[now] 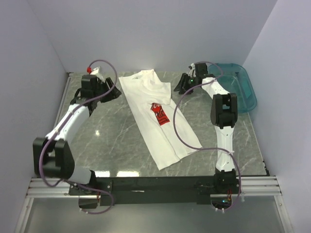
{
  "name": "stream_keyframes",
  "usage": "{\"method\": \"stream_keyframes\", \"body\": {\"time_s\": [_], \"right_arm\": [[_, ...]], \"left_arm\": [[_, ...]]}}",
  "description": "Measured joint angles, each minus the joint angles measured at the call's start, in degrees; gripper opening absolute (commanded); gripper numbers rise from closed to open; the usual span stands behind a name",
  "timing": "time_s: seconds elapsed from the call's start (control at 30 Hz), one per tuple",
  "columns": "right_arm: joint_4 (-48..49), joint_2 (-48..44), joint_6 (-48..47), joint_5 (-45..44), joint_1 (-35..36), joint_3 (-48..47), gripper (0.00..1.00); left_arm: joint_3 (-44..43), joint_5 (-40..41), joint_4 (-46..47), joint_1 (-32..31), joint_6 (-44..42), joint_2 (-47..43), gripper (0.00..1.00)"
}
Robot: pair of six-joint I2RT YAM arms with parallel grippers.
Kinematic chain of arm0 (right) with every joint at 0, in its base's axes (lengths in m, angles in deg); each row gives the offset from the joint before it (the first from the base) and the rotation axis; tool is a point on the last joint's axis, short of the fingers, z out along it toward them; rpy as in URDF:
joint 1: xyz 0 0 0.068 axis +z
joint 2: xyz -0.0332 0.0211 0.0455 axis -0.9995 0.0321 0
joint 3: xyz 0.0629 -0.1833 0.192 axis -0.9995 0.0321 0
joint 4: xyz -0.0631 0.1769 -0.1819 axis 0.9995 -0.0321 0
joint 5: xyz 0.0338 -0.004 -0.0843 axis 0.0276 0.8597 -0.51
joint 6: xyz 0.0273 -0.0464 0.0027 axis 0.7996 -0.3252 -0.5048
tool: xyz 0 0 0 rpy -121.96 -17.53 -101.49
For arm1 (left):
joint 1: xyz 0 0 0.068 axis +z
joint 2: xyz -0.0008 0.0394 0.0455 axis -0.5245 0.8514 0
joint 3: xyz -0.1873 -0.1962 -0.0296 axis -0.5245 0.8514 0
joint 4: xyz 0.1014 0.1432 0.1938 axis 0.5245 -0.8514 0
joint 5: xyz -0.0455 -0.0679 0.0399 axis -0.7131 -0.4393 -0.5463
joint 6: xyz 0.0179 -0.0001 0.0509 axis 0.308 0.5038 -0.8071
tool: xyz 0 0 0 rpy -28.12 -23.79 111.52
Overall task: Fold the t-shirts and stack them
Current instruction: Fold the tshirt
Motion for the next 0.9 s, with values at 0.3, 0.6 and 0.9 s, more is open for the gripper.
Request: {"method": "stream_keyframes", "body": {"time_s": [0.3,0.6,0.9], "right_arm": [[1.2,6.1,11.5,0.3,1.9,-5.2,0.51],[3.2,7.1,16.8,0.9,2.9,-6.3,0.45],[5.4,9.5,20.2,3.1,2.8,-6.6,0.21]], "left_arm": [[13.7,-0.5,-2.7,-0.2,-3.1,-18.0,0.63],[17.8,2.4,-3.1,-0.2,-5.0,-26.7,0.63],[20.5,3.8,-3.2,-0.2,-5.0,-27.9,0.63]]}}
